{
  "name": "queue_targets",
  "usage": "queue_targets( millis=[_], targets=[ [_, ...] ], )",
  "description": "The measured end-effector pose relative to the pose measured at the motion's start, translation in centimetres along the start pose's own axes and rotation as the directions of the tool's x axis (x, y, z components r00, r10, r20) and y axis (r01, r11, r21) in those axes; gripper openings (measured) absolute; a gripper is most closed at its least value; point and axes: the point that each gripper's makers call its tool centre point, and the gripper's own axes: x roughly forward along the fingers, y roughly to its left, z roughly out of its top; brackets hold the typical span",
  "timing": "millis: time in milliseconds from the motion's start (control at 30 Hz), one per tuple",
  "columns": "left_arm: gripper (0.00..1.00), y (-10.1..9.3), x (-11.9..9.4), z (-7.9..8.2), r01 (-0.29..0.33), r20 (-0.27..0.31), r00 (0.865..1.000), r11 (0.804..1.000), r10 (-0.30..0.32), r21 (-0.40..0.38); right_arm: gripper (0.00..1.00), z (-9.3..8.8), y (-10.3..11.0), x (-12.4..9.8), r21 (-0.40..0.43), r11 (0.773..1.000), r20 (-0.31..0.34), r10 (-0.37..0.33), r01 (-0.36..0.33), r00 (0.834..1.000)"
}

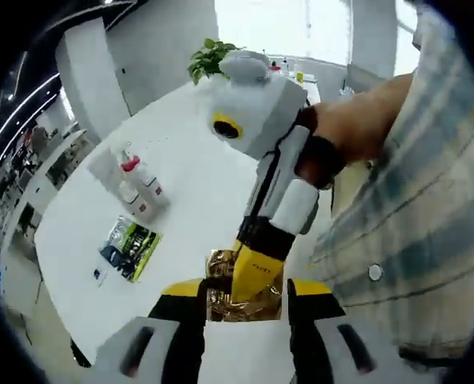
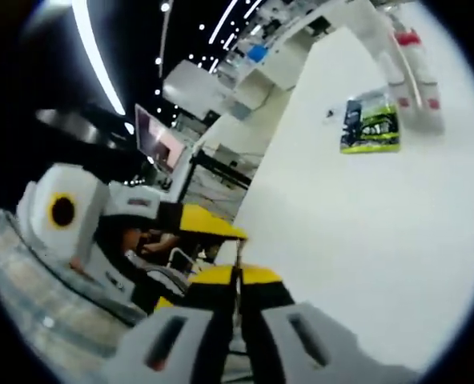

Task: Arrange the skincare products in the storage area until every visible bottle or jar stands upright without overlapping.

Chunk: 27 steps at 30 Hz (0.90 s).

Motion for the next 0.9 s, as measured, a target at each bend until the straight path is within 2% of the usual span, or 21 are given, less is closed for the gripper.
queue_targets(
  millis=[100, 167, 200, 233, 267, 300, 367, 433, 467, 567, 600, 667, 733, 800, 867, 900],
  targets=[
    [0.48, 1.2, -0.6, 0.1, 0.021, 0.087, 0.996, 0.984, -0.006, -0.175, 0.0, 0.9, 0.2, -0.6, 0.041, 0.999, 0.045, 0.029, -0.031, 0.999],
    [0.47, 2.5, -1.2, 0.0, 0.037, 0.178, 0.984, 0.953, 0.019, -0.302, 0.0, 1.3, 0.0, -1.1, 0.041, 0.999, 0.056, 0.026, -0.029, 0.998],
    [0.47, 2.6, -1.3, 0.0, 0.042, 0.19, 0.982, 0.945, 0.021, -0.323, 0.0, 1.4, 0.0, -1.1, 0.042, 0.999, 0.06, 0.027, -0.03, 0.998],
    [0.47, 2.7, -1.5, -0.2, 0.078, 0.22, 0.976, 0.918, 0.01, -0.388, 0.0, 1.9, 0.1, -1.3, 0.048, 0.998, 0.084, 0.034, -0.038, 0.996],
    [0.47, 2.7, -1.5, -0.3, 0.103, 0.239, 0.971, 0.9, 0.002, -0.424, 0.0, 2.4, 0.2, -1.5, 0.058, 0.997, 0.103, 0.047, -0.054, 0.994],
    [0.47, 2.5, -1.5, -0.4, 0.147, 0.264, 0.964, 0.868, -0.019, -0.474, 0.0, 2.6, 0.3, -1.6, 0.064, 0.996, 0.116, 0.053, -0.06, 0.992],
    [0.47, 2.1, -1.3, -1.0, 0.184, 0.274, 0.961, 0.834, -0.041, -0.519, 0.0, 3.3, 0.4, -1.8, 0.073, 0.994, 0.15, 0.066, -0.078, 0.986],
    [0.46, 1.5, -1.1, -0.8, 0.235, 0.308, 0.949, 0.799, -0.066, -0.553, 0.0, 4.1, 1.3, -2.0, 0.093, 0.986, 0.199, 0.117, -0.138, 0.973],
    [0.44, 1.2, -1.2, -0.3, 0.279, 0.347, 0.934, 0.773, -0.082, -0.57, 0.0, 4.5, 1.8, -2.0, 0.103, 0.981, 0.226, 0.138, -0.164, 0.964],
    [0.29, 0.5, -1.5, 0.9, 0.382, 0.435, 0.894, 0.7, -0.112, -0.604, 0.0, 5.1, 2.3, -2.1, 0.114, 0.972, 0.268, 0.17, -0.207, 0.948],
    [0.25, 0.6, -1.7, 1.5, 0.421, 0.476, 0.873, 0.658, -0.108, -0.624, 0.0, 5.3, 2.4, -2.1, 0.114, 0.97, 0.276, 0.177, -0.215, 0.945],
    [0.21, 1.1, -2.0, 2.1, 0.467, 0.533, 0.842, 0.607, -0.083, -0.643, 0.0, 5.4, 2.6, -2.1, 0.113, 0.967, 0.288, 0.187, -0.227, 0.939],
    [0.16, 1.1, -2.3, 2.4, 0.501, 0.561, 0.823, 0.576, -0.087, -0.646, 0.0, 5.6, 2.7, -2.1, 0.112, 0.966, 0.297, 0.19, -0.232, 0.936],
    [0.09, 1.0, -2.4, 2.1, 0.507, 0.566, 0.819, 0.575, -0.09, -0.642, 0.0, 5.8, 2.8, -2.2, 0.113, 0.965, 0.307, 0.194, -0.238, 0.932],
    [0.07, 1.1, -2.5, 2.0, 0.517, 0.577, 0.812, 0.567, -0.089, -0.641, 0.0, 5.8, 2.7, -2.3, 0.116, 0.963, 0.31, 0.196, -0.241, 0.93],
    [0.05, 1.2, -2.7, 2.1, 0.529, 0.588, 0.804, 0.559, -0.089, -0.638, 0.0, 5.8, 2.8, -2.3, 0.116, 0.963, 0.311, 0.196, -0.242, 0.93]
  ],
)
